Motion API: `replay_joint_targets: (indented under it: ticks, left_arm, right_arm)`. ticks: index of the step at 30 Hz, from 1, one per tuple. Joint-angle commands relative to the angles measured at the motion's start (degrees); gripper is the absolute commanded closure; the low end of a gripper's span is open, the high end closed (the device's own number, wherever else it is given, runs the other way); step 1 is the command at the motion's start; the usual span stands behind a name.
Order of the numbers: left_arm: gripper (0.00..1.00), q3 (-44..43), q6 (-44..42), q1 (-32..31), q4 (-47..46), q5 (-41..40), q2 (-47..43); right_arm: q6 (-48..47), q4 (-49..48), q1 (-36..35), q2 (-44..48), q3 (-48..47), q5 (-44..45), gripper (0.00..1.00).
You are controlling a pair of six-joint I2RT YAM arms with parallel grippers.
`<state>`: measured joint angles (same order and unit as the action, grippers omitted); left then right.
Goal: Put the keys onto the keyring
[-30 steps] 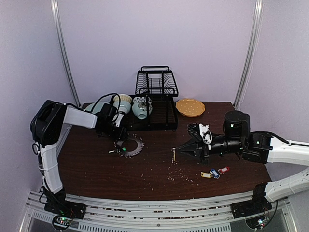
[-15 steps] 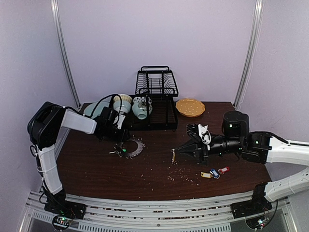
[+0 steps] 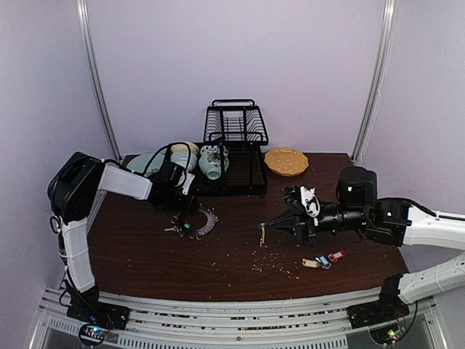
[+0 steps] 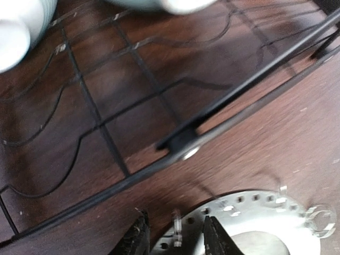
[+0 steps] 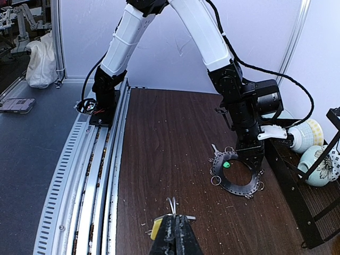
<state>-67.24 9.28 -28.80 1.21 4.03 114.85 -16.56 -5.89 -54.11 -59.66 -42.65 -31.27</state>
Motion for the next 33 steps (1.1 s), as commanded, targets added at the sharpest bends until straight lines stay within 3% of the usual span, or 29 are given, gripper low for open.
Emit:
replay_joint_targets:
  ticks: [1, 2, 5, 14, 19, 23, 33]
  left_arm:
    - [0.66, -2.5, -2.7, -2.0, 2.7, -5.6, 1.8]
    - [0.71, -2.6, -2.9, -2.2, 2.8, -6.2, 2.0]
    - [1.00, -3.0, -2.9, -2.3, 2.9, -7.2, 2.2]
    - [1.00, 1.6, -6.0, -3.1, -0.4, -7.3, -12.4]
    - [1.00, 4.0, -13.9, -3.1, -3.6, -10.7, -21.1]
    - [1.00, 2.6, -18.2, -3.0, -2.9, -12.8, -20.3]
    - [1.00, 2.9, -18.7, -3.1, -3.9, -12.9, -17.5]
  right_arm:
    - [-0.4, 0.3, 0.1, 0.5, -0.9, 0.2, 1.00]
    - [-0.4, 0.3, 0.1, 0.5, -1.0, 0.2, 1.00]
    - [-0.2, 0.3, 0.2, 0.7, -0.9, 0.2, 1.00]
    - [-0.1, 0.6, 0.1, 0.9, -1.0, 0.8, 1.00]
    - [-0.3, 0.6, 0.2, 0.4, -1.4, 0.6, 1.00]
    - [-0.3, 0.6, 0.2, 0.8, -1.4, 0.7, 1.00]
    - [-0.1, 1.4, 0.1, 2.1, -0.8, 1.3, 1.00]
